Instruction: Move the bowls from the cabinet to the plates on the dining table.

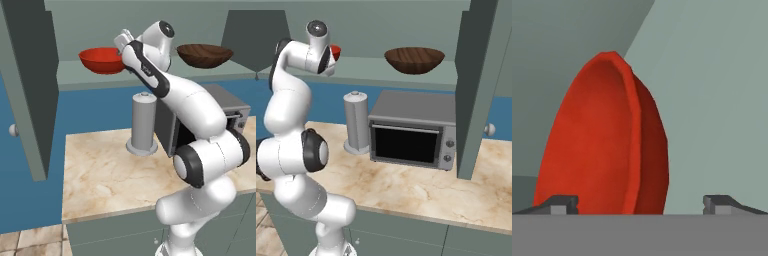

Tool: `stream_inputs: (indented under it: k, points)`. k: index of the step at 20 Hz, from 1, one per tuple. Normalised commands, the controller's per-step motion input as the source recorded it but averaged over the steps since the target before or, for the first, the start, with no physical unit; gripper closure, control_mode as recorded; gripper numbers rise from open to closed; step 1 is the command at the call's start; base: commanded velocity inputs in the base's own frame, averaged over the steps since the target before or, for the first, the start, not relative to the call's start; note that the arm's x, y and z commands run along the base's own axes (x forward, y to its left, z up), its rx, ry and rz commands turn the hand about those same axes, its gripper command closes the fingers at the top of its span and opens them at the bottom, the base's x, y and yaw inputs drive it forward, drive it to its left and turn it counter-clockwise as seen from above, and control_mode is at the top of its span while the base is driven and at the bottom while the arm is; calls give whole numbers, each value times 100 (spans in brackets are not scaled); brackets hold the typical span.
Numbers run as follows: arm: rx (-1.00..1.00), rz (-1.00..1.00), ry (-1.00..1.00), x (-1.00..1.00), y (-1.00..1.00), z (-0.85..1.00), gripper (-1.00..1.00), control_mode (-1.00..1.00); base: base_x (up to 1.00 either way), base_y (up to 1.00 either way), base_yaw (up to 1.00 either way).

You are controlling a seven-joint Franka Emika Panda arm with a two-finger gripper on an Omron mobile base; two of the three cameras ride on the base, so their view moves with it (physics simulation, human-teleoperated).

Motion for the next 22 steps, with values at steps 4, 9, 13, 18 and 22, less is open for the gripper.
stream_inputs:
  k: [4, 9, 13, 18, 22]
  points:
    - [-3, 0, 5, 38, 22, -1, -100, -100, 0, 0, 0]
    - [-2, 0, 3, 31, 18, 0, -100, -100, 0, 0, 0]
    - [0, 0, 3, 0, 0, 0, 100, -100, 0, 0, 0]
    - [0, 0, 1, 0, 0, 0, 100, -100, 0, 0, 0]
    - [0, 0, 1, 0, 0, 0, 100, -100, 0, 0, 0]
